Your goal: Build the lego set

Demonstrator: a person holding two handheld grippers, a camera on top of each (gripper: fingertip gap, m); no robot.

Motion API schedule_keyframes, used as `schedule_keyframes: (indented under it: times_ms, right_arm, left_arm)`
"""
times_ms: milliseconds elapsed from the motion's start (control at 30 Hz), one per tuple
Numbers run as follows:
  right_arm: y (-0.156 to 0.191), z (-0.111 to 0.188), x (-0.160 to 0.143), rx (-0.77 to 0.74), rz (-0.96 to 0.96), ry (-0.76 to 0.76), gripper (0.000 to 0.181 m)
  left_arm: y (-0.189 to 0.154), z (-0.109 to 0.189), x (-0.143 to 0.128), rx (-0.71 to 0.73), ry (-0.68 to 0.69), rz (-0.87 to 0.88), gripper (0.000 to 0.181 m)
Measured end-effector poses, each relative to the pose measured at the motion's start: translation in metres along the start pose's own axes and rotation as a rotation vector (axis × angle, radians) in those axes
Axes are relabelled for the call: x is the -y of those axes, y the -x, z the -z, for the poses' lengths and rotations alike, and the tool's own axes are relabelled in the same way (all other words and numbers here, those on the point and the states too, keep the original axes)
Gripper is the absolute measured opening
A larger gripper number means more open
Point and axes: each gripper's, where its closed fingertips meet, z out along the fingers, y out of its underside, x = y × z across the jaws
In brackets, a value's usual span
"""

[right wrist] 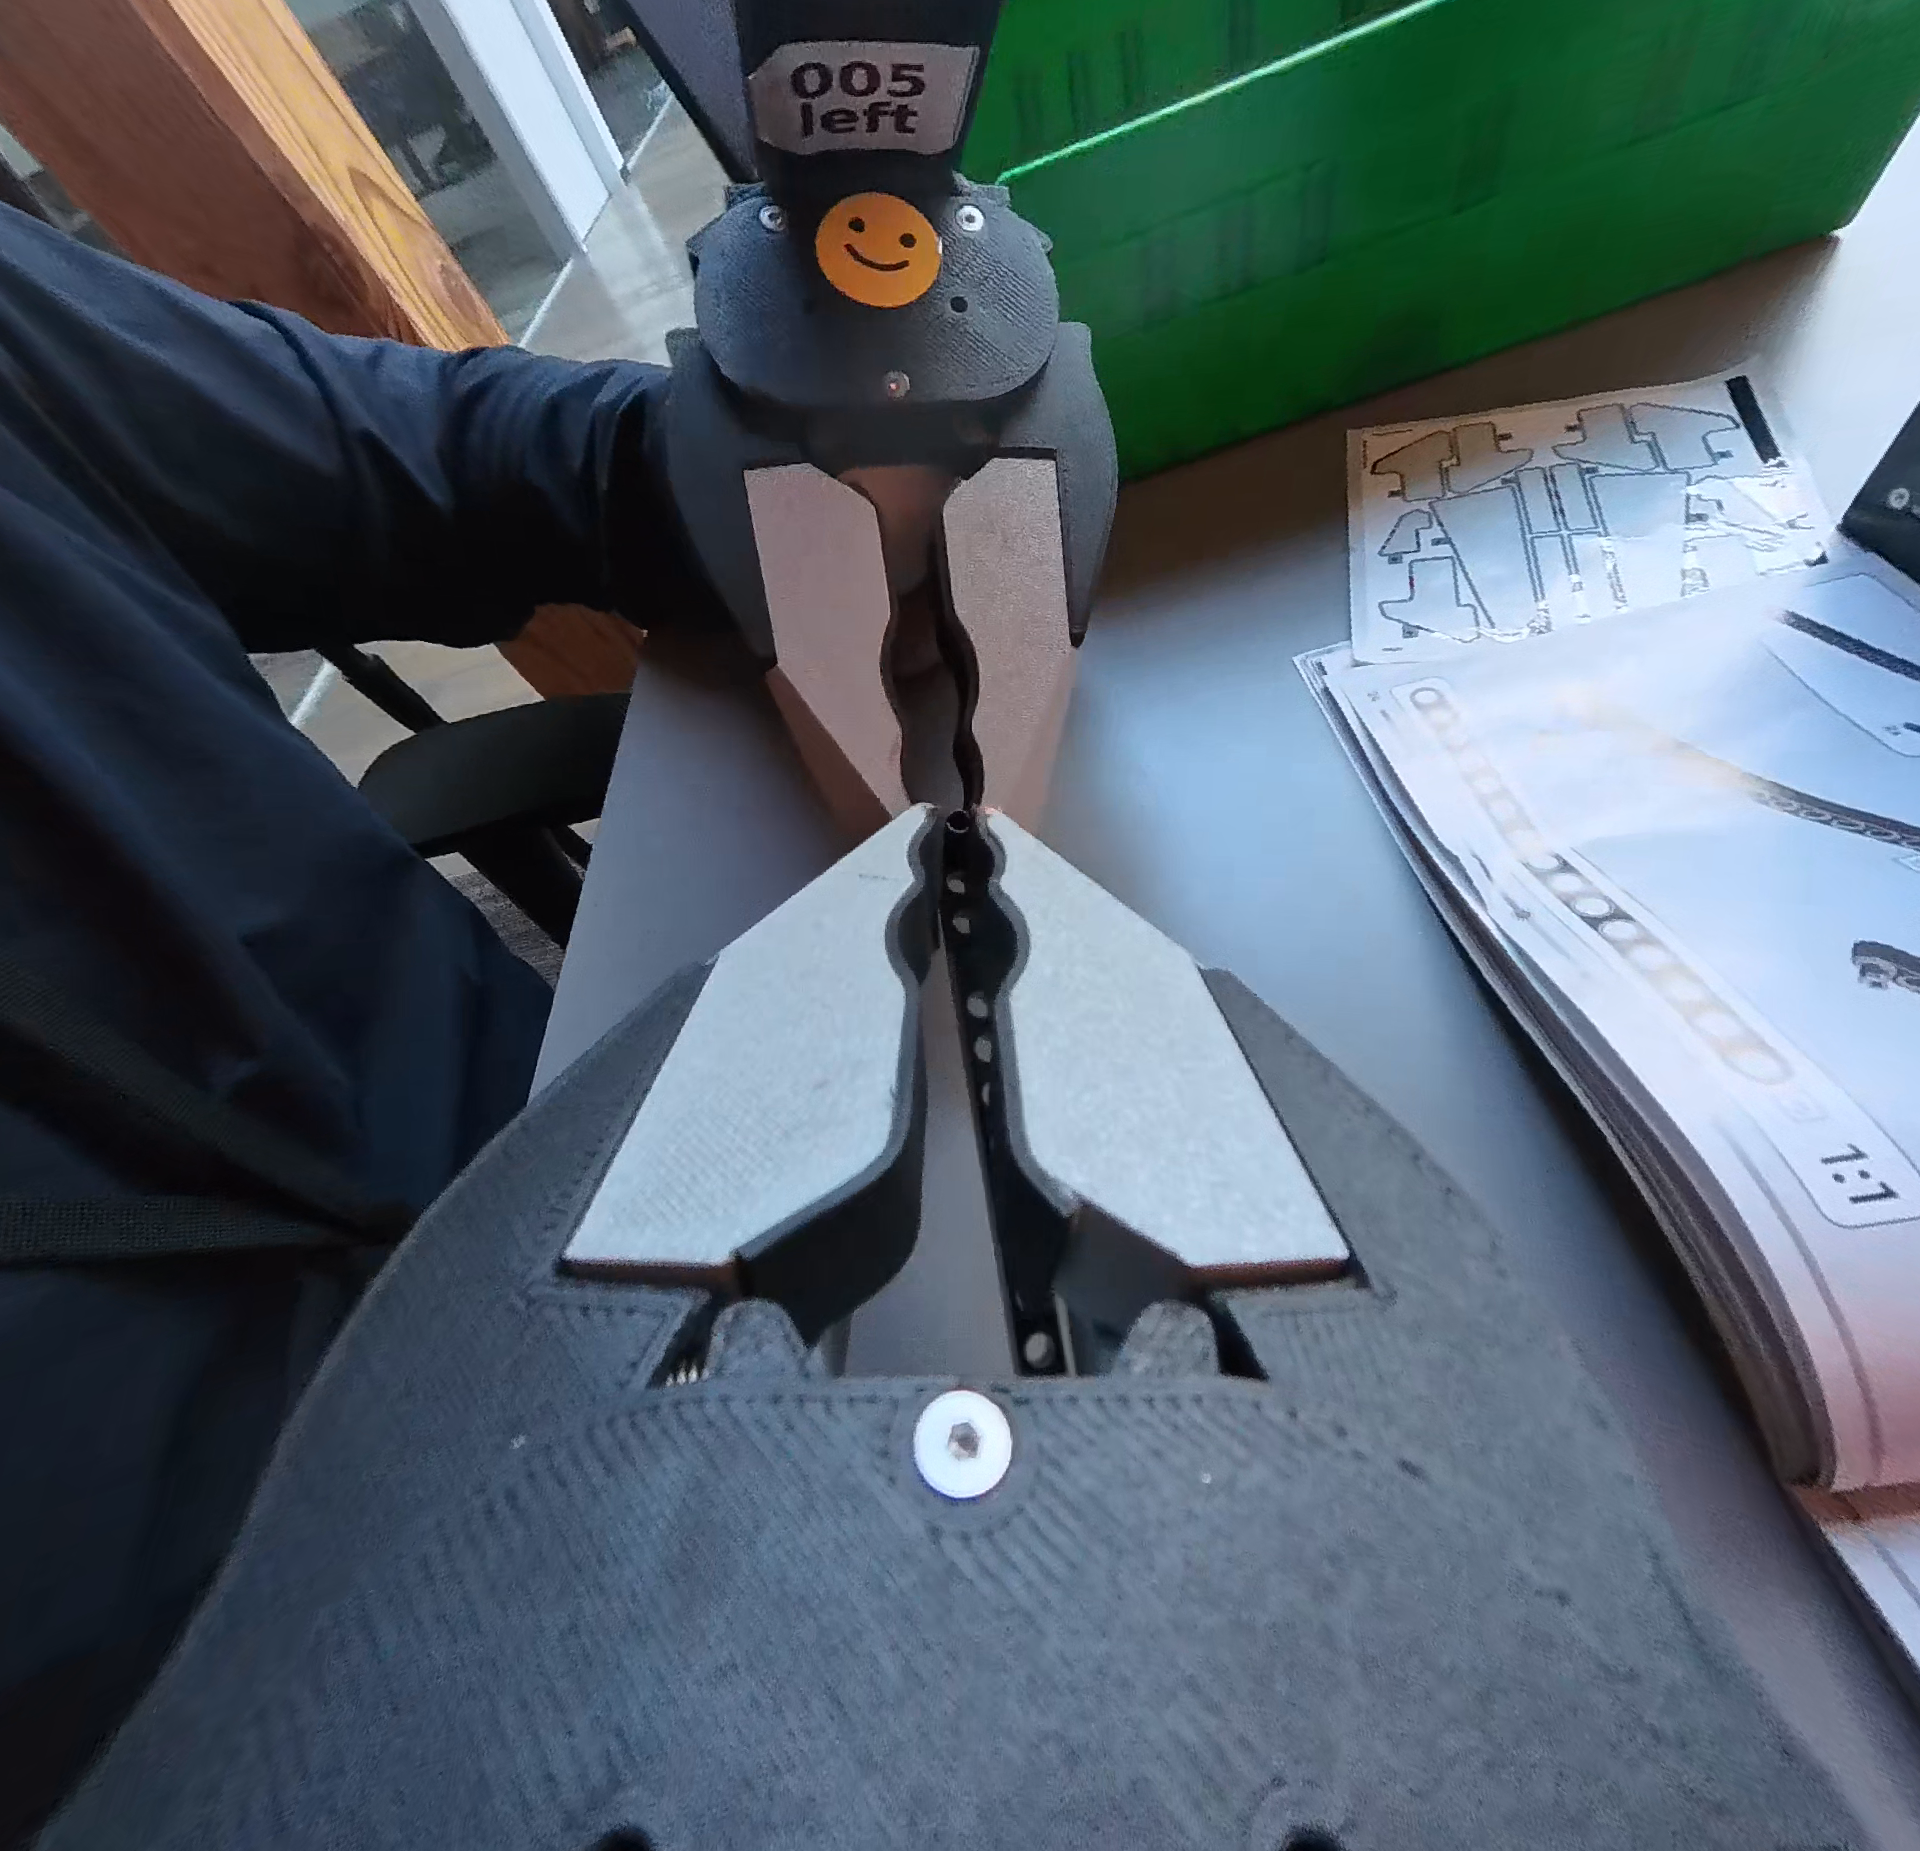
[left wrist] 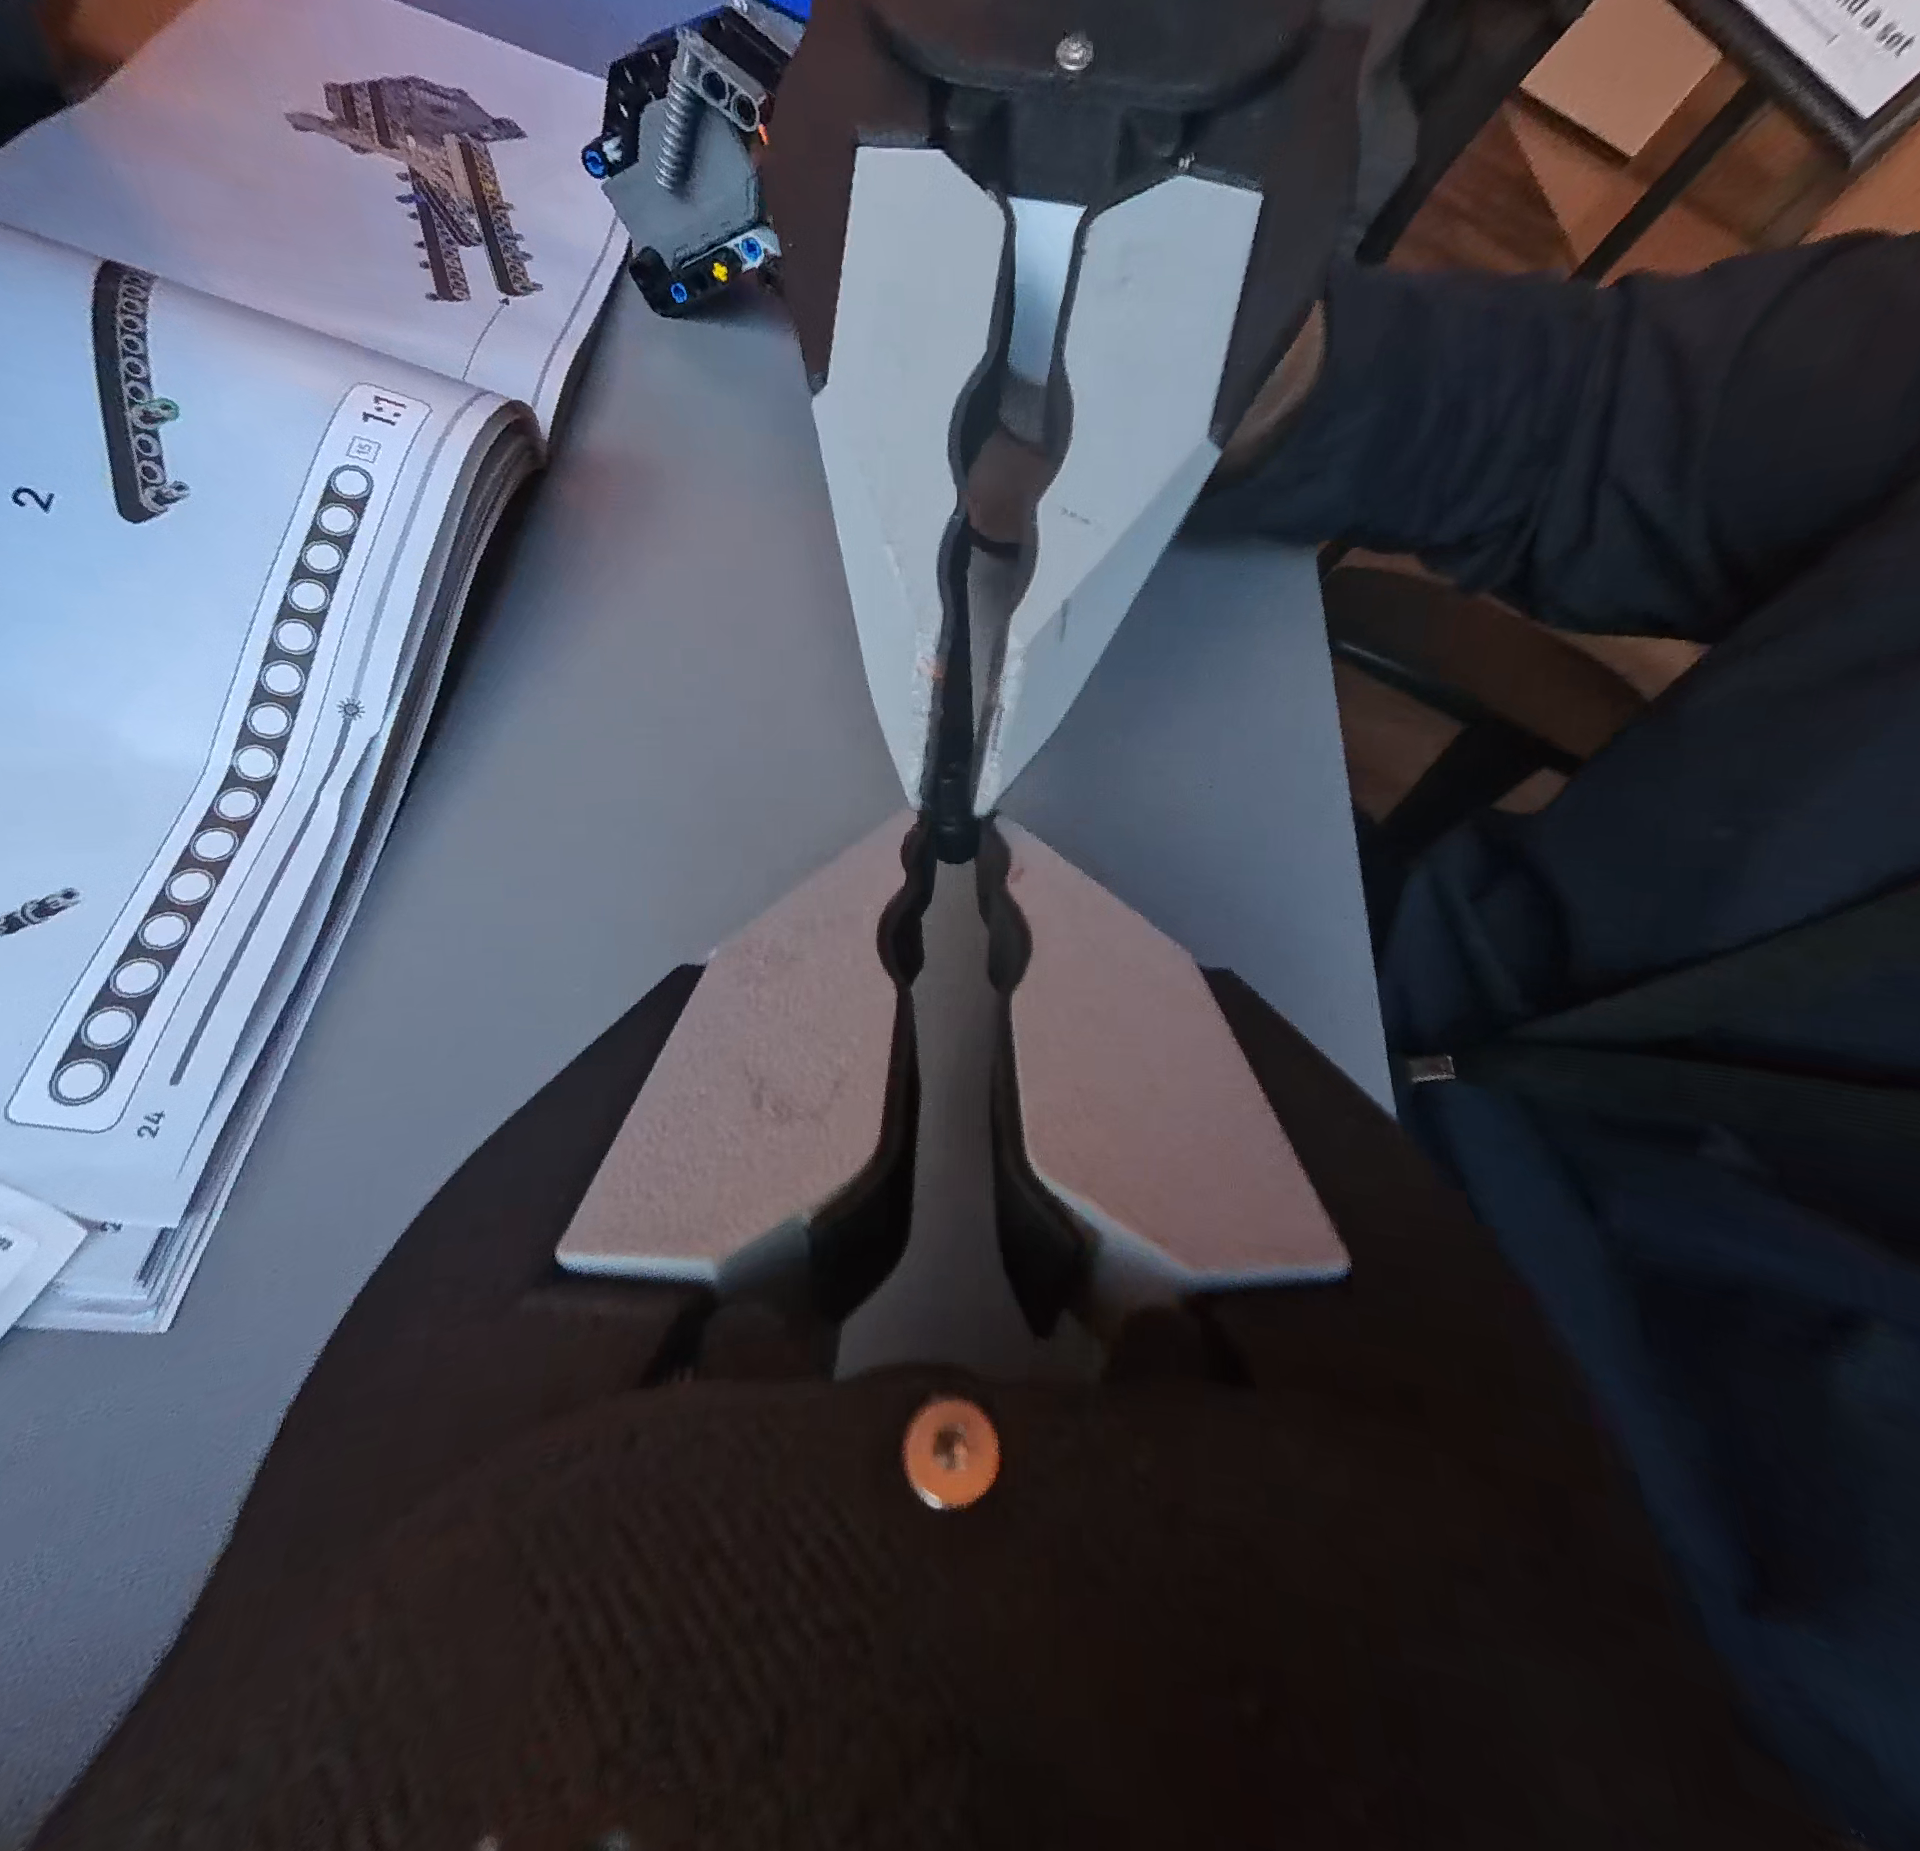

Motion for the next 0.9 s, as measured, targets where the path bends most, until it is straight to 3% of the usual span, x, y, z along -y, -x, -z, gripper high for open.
schedule_keyframes:
  times_ms: [133, 233, 467, 533, 700, 900]
  right_arm:
    - [-0.004, 0.005, 0.006, -0.046, 0.057, -0.020, 0.032]
    - [-0.002, 0.011, 0.005, -0.123, 0.228, 0.019, 0.045]
    - [-0.012, 0.006, -0.011, -0.441, 0.674, 0.233, 0.035]
    - [-0.011, 0.004, -0.013, -0.459, 0.727, 0.248, 0.026]
    - [-0.014, 0.006, -0.008, -0.515, 0.792, 0.243, 0.039]
    - [-0.008, -0.002, -0.013, -0.543, 0.947, 0.288, 0.033]
  left_arm:
    - [-0.001, 0.003, 0.004, -0.024, -0.025, 0.035, 0.005]
    - [0.002, 0.007, 0.009, -0.054, -0.065, 0.107, 0.005]
    - [0.005, 0.006, 0.004, -0.113, -0.057, 0.248, 0.005]
    - [0.007, 0.007, 0.004, -0.101, -0.063, 0.251, 0.005]
    - [0.007, 0.006, 0.004, -0.103, -0.060, 0.261, 0.005]
    - [0.000, 0.002, 0.002, -0.152, -0.043, 0.308, 0.005]
